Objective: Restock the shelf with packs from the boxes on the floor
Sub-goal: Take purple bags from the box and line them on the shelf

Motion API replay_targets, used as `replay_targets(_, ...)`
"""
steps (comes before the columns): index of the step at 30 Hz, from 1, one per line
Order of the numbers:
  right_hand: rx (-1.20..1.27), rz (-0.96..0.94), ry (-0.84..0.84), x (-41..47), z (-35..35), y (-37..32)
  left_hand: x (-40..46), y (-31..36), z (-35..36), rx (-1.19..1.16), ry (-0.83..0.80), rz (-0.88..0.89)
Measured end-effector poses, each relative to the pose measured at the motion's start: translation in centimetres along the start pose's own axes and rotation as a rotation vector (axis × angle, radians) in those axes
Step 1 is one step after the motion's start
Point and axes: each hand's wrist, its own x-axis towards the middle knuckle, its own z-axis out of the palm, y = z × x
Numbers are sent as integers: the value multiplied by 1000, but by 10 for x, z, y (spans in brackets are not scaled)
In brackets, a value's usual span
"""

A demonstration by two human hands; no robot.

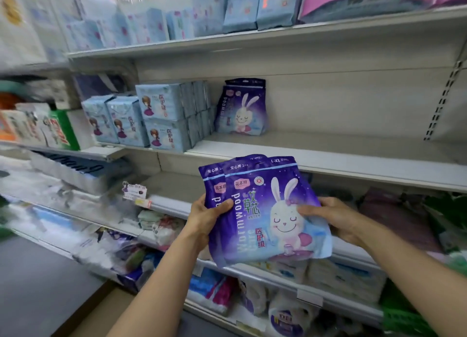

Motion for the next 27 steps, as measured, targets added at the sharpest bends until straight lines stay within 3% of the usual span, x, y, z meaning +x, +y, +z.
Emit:
replay_targets(8,-46,20,-97,42,51,-22,33,27,-45,-45,-2,13)
replay_targets(20,-126,-106,107,112,124,-83,121,85,-129,60,-74,34)
replay_targets(27,68,-161,326,135,118,-100,149,94,-169,99,-96,18)
